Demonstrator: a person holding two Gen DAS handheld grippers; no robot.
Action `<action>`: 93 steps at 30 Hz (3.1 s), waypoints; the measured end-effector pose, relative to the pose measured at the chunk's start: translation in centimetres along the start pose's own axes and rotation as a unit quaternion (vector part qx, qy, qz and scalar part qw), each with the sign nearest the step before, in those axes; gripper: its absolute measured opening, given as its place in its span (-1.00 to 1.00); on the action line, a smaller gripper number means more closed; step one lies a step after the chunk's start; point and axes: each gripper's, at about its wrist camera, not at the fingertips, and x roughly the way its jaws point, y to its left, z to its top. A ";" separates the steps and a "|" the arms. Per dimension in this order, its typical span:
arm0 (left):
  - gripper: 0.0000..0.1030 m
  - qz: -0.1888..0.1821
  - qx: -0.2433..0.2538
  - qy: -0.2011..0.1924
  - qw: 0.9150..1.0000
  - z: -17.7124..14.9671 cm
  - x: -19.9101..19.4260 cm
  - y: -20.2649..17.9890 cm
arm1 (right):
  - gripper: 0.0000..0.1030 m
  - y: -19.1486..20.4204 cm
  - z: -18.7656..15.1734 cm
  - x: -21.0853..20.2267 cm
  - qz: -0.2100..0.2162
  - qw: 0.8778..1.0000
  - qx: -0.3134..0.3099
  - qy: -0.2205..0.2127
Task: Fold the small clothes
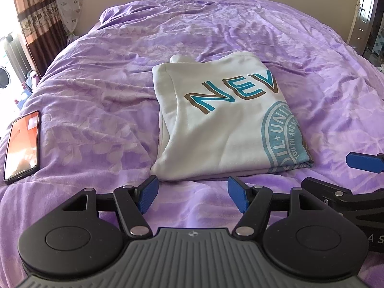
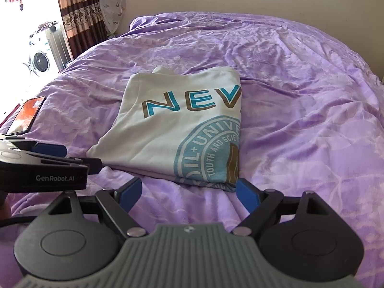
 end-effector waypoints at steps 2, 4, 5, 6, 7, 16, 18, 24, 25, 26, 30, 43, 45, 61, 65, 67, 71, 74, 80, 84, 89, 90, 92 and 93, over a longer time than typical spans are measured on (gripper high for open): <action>0.51 0.000 0.000 0.000 1.000 0.0 0.0 0.0 | 0.58 0.0 0.0 0.0 0.000 1.000 0.000 0.000; 0.51 0.000 0.000 -0.001 1.000 0.0 0.0 0.0 | 0.58 0.0 0.0 0.1 0.000 1.000 0.000 0.000; 0.51 0.000 0.000 -0.002 1.000 0.0 -0.1 -0.1 | 0.58 0.0 0.0 0.1 0.000 1.000 0.000 0.000; 0.51 0.000 0.001 -0.002 1.000 0.0 -0.1 -0.1 | 0.58 0.0 0.0 0.1 0.001 1.000 0.000 0.000; 0.51 0.001 0.001 -0.003 1.000 0.0 -0.1 -0.1 | 0.58 0.0 0.0 0.1 0.000 1.000 0.000 0.000; 0.51 0.002 0.002 -0.004 1.000 0.1 -0.1 -0.1 | 0.58 0.0 0.0 0.1 0.001 1.000 0.000 0.000; 0.51 0.001 0.002 -0.003 1.000 0.0 -0.1 -0.1 | 0.58 0.0 0.0 0.1 0.001 1.000 0.000 0.000; 0.51 0.002 0.002 -0.004 1.000 0.0 -0.1 -0.1 | 0.58 0.0 0.0 0.1 0.001 1.000 0.000 0.000; 0.51 0.002 0.003 -0.004 1.000 0.0 -0.2 -0.1 | 0.58 0.0 0.0 0.1 0.001 1.000 0.000 0.000; 0.51 0.002 0.003 -0.004 1.000 0.0 -0.2 -0.2 | 0.58 0.0 0.0 0.1 0.001 1.000 0.001 0.000; 0.51 0.003 0.004 -0.005 1.000 0.1 -0.2 -0.1 | 0.58 0.1 0.0 0.2 0.001 1.000 0.001 0.001; 0.51 0.004 0.006 -0.008 1.000 0.1 -0.3 -0.2 | 0.58 0.1 -0.1 0.3 0.002 1.000 0.001 0.001; 0.51 0.004 0.006 -0.008 1.000 0.0 -0.3 -0.3 | 0.58 0.1 -0.1 0.3 0.002 1.000 0.001 0.001; 0.51 0.005 0.008 -0.009 1.000 0.1 -0.4 -0.3 | 0.58 0.1 -0.1 0.2 0.003 1.000 0.001 0.001; 0.51 0.005 0.008 -0.009 1.000 0.1 -0.4 -0.3 | 0.58 0.1 -0.1 0.2 0.003 1.000 0.001 0.001; 0.51 0.005 0.008 -0.010 1.000 0.1 -0.4 -0.3 | 0.58 0.1 -0.1 0.2 0.003 1.000 0.001 0.001; 0.51 0.005 0.008 -0.010 1.000 0.1 -0.4 -0.4 | 0.58 0.1 -0.1 0.2 0.003 1.000 0.001 0.001; 0.51 0.005 0.008 -0.010 1.000 0.1 -0.4 -0.4 | 0.58 0.1 -0.1 0.3 0.003 1.000 0.002 0.001; 0.51 0.006 0.008 -0.010 1.000 0.1 -0.4 -0.4 | 0.58 0.1 -0.1 0.3 0.003 1.000 0.002 0.001; 0.51 0.006 0.008 -0.010 1.000 0.1 -0.4 -0.4 | 0.58 0.1 -0.1 0.3 0.003 1.000 0.002 0.001; 0.51 0.008 0.010 -0.014 1.000 0.3 -0.6 -0.3 | 0.58 0.1 -0.1 0.2 0.003 1.000 0.002 0.001; 0.51 0.008 0.010 -0.014 1.000 0.3 -0.6 -0.3 | 0.58 0.1 -0.1 0.3 0.003 1.000 0.002 0.001; 0.51 0.008 0.011 -0.015 1.000 0.4 -0.6 -0.2 | 0.58 0.1 -0.1 0.2 0.003 1.000 0.002 0.001; 0.51 0.008 0.011 -0.015 1.000 0.4 -0.6 -0.2 | 0.58 0.1 -0.1 0.2 0.003 1.000 0.002 0.001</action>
